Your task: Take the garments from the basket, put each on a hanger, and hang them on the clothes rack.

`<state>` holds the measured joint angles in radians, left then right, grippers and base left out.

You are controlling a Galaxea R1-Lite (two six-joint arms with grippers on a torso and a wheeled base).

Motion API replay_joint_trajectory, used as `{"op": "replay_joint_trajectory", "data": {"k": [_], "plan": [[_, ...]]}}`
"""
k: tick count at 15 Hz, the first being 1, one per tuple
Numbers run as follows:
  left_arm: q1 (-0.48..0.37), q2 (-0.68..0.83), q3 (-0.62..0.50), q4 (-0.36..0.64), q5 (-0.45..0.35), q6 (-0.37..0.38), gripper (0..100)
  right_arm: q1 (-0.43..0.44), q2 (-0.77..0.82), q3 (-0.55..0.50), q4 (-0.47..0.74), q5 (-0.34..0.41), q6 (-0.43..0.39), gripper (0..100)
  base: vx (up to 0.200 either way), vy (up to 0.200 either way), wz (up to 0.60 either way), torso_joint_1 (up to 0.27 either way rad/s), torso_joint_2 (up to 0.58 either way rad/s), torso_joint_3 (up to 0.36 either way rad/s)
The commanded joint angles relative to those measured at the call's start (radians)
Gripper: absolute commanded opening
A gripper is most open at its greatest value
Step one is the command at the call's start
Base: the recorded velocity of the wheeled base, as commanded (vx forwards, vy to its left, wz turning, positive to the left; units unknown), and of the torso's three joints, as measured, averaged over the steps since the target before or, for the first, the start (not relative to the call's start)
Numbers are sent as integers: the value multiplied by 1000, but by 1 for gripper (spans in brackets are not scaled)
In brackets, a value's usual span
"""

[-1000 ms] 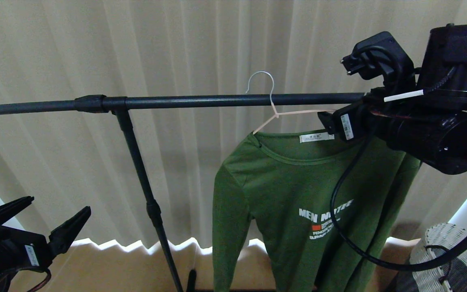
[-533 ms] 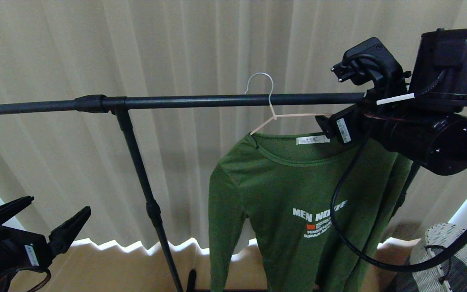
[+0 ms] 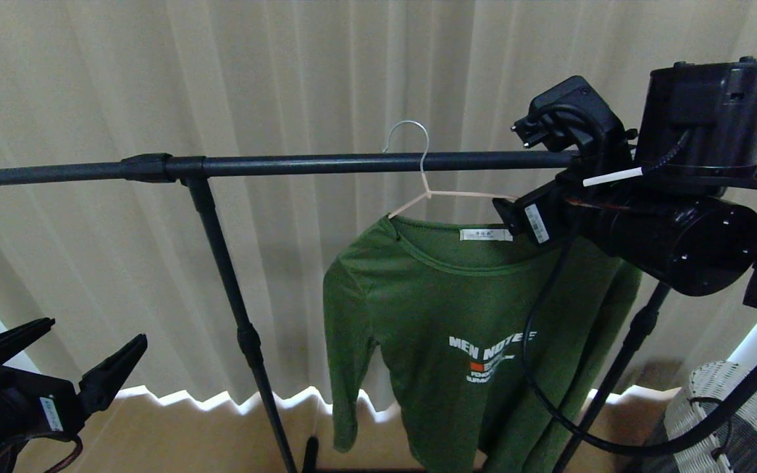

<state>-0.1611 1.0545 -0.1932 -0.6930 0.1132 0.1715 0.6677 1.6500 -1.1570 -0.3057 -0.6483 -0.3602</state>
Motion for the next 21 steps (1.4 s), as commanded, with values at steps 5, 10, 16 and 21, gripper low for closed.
{"op": "replay_joint_trajectory", "data": {"k": [5,10,16,21], "plan": [[0,1,0,0,0,-1,100,18,14,0,-3,2,1,100,0,0,0,0,0,0],[0,1,1,0,0,-1,100,29,25,0,-10,6,3,100,0,0,0,0,0,0],[0,1,1,0,0,-1,100,29,25,3,-15,7,12,100,0,0,0,0,0,0],[0,1,1,0,0,-1,100,29,22,2,-15,7,12,0,0,0,0,0,0,0]]}}
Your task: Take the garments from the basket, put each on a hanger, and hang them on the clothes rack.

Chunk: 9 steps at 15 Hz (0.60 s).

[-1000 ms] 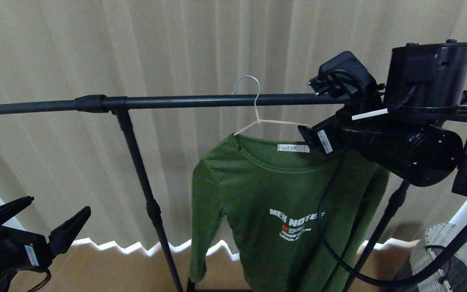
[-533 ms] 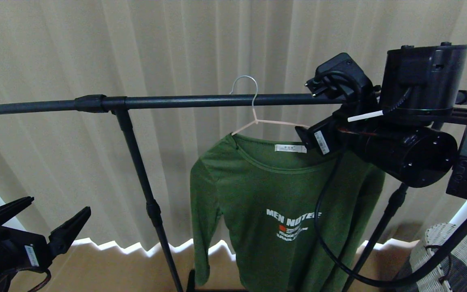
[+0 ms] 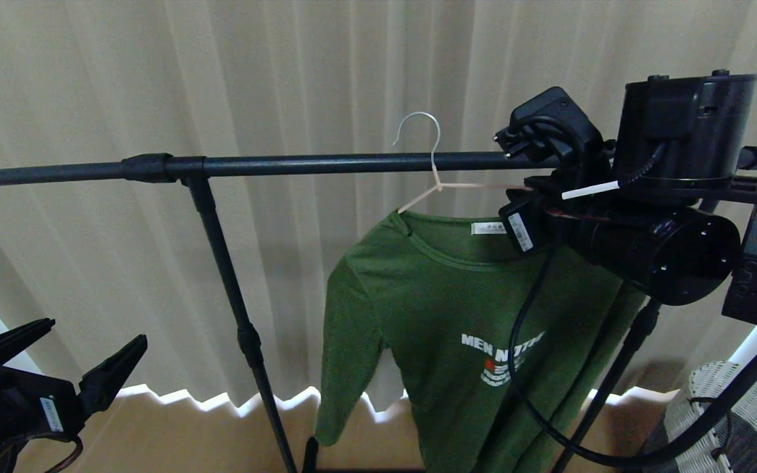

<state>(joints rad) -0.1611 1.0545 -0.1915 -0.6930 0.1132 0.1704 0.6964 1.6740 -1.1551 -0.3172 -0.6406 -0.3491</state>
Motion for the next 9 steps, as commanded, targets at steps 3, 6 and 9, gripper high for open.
{"op": "replay_joint_trajectory", "data": {"k": [3,6,9], "plan": [[0,1,0,0,0,1,100,0,-10,3,-3,-1,1,0,0,0,0,0,0,0],[0,-1,0,0,0,1,100,0,-11,5,-3,-1,2,0,0,0,0,0,0,0],[0,-1,-2,0,0,0,100,0,-13,8,-3,-1,2,0,0,0,0,0,0,0]]}}
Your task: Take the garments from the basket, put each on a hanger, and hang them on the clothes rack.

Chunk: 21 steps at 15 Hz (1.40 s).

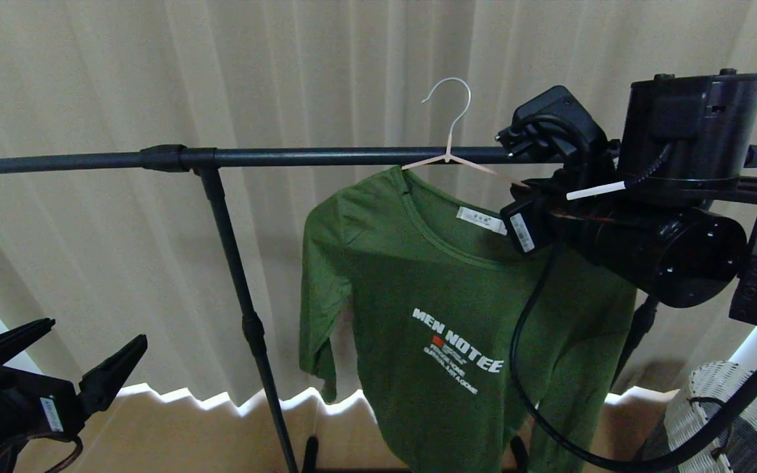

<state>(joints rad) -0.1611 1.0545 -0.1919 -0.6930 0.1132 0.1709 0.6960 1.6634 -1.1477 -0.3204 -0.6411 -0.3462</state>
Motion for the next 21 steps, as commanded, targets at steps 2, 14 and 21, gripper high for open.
{"op": "replay_joint_trajectory", "data": {"k": [2,14,21], "plan": [[0,-1,-1,0,0,-1,100,0,-5,11,0,0,1,0,0,0,0,0,0,0],[8,2,-11,-2,0,1,100,7,-116,108,37,-28,-20,0,0,0,0,0,0,0],[8,1,-9,0,0,1,100,11,-67,98,98,-34,-54,0,0,0,0,0,0,0]]}}
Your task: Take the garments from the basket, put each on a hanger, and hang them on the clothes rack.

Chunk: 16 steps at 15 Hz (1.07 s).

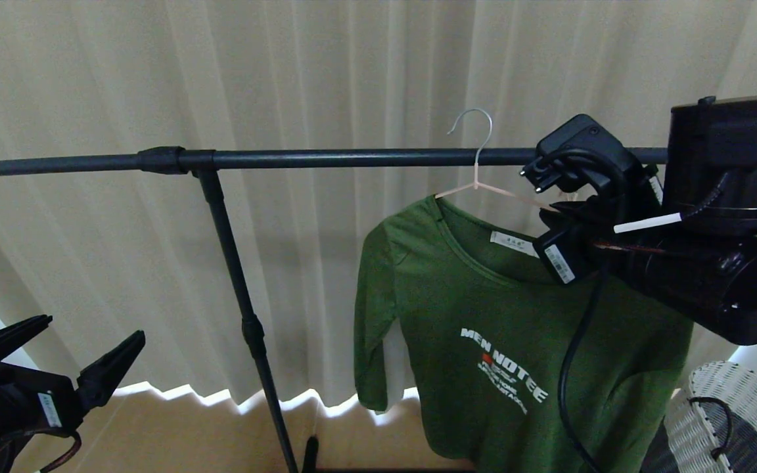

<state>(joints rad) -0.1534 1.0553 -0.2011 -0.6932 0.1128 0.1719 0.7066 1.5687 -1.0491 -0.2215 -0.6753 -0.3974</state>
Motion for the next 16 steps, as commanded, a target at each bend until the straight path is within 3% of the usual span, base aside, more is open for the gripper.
{"op": "replay_joint_trajectory", "data": {"k": [1,16], "plan": [[0,0,2,0,1,0,100,-1,43,-5,-2,-1,-15,0,0,0,0,0,0,0],[-2,-1,6,0,1,1,100,34,113,-35,-2,-1,-24,0,0,0,0,0,0,0]]}}
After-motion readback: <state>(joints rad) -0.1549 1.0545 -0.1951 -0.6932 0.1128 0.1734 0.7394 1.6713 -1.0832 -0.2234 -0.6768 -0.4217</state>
